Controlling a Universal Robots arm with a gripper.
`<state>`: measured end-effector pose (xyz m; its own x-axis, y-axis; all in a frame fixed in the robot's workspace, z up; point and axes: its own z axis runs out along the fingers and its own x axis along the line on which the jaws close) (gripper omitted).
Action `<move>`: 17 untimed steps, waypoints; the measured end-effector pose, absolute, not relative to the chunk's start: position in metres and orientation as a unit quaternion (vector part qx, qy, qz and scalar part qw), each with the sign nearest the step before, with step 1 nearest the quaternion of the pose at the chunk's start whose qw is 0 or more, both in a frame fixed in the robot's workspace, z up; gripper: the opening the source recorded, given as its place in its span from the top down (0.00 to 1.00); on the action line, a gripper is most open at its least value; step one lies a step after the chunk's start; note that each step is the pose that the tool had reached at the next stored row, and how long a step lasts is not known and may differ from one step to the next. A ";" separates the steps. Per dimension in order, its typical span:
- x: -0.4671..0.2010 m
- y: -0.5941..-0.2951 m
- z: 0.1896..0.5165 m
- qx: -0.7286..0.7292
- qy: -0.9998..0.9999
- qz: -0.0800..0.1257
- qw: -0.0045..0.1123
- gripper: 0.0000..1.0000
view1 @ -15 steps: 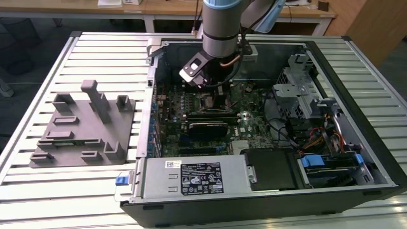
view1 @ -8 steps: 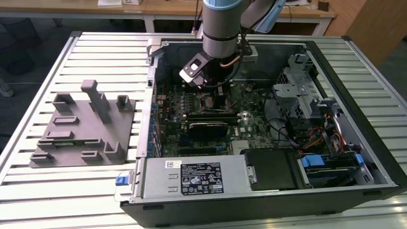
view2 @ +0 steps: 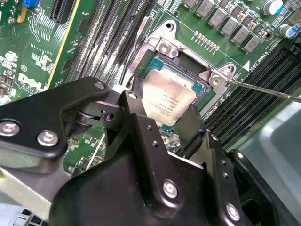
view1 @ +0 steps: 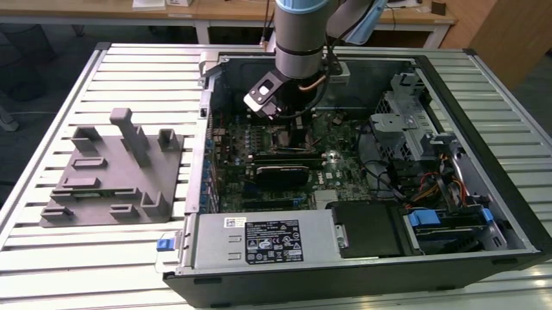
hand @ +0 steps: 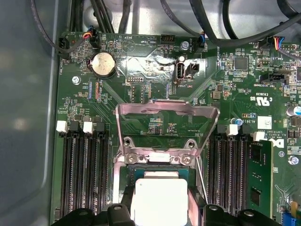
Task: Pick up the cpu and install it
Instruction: 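Place the cpu into insertion slot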
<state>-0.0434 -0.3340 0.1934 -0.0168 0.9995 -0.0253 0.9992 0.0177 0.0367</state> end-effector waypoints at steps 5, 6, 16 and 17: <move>-0.043 -0.334 0.193 0.701 0.713 0.005 0.022 0.46; -0.043 -0.334 0.193 0.701 0.713 0.005 0.022 0.40; -0.043 -0.333 0.193 0.701 0.713 0.004 0.022 0.40; -0.043 -0.333 0.193 0.701 0.713 0.004 0.022 0.40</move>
<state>-0.0434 -0.3328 0.1931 -0.0162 0.9996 -0.0250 0.9992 0.0171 0.0369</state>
